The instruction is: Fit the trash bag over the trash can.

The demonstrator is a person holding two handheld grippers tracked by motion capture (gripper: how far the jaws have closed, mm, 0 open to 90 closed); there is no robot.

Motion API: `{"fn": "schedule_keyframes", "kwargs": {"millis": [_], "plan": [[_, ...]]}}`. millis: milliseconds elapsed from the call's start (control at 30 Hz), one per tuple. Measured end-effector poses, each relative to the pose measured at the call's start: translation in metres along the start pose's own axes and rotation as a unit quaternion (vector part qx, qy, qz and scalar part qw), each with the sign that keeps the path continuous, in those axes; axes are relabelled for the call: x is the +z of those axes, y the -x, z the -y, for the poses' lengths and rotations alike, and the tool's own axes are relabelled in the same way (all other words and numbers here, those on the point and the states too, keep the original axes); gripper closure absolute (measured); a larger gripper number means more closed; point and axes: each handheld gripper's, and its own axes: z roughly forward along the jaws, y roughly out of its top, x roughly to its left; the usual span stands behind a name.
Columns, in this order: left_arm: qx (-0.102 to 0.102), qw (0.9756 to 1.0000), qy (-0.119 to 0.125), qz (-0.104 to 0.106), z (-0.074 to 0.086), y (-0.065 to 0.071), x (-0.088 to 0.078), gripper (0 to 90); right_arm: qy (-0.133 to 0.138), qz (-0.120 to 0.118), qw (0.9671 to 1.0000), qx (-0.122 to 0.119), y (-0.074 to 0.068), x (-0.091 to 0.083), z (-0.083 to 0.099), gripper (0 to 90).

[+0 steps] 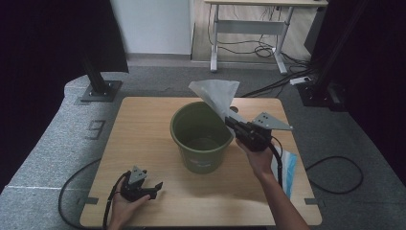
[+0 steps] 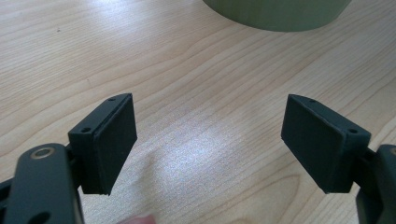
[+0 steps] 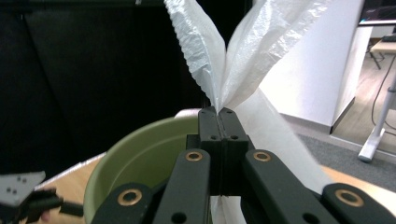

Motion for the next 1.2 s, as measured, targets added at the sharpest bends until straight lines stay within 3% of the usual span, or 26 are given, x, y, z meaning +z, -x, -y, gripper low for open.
{"fn": "schedule_keyframes", "kwargs": {"millis": [133, 267, 533, 667, 733, 867, 1067, 1200], "plan": [[0.001, 1.0, -0.001, -0.001, 0.0, 0.0, 0.0, 17.8, -0.02, -0.001, 0.9998, 0.002, -0.002, 0.013, 0.011, 88.8], [-0.001, 1.0, 0.001, -0.003, 0.0, 0.0, 0.0, 17.9, -0.046, -0.015, 0.9985, 0.025, -0.004, 0.027, 0.027, 88.7], [0.002, 1.0, -0.003, -0.001, 0.0, 0.001, 0.001, 17.8, -0.066, -0.049, 0.9961, 0.031, -0.015, 0.029, 0.043, 88.0], [0.003, 1.0, -0.005, -0.001, 0.0, 0.001, 0.002, 17.8, -0.065, -0.059, 0.9959, 0.024, -0.015, 0.026, 0.043, 73.9], [0.002, 1.0, -0.005, -0.001, 0.0, 0.001, 0.002, 17.8, -0.062, -0.051, 0.9967, 0.011, -0.017, 0.02, 0.042, 58.4], [0.003, 1.0, -0.006, -0.001, 0.001, 0.001, 0.003, 17.8, -0.051, -0.026, 0.9982, -0.014, -0.025, 0.002, 0.043, 37.4], [0.001, 1.0, -0.004, 0.0, 0.001, 0.001, 0.003, 17.8, -0.032, 0.001, 0.9994, -0.014, -0.024, -0.028, 0.054, 29.6], [-0.002, 1.0, -0.002, 0.003, 0.001, -0.001, 0.003, 17.9, -0.045, 0.028, 0.9985, -0.013, -0.024, -0.041, 0.074, 26.3]]}}
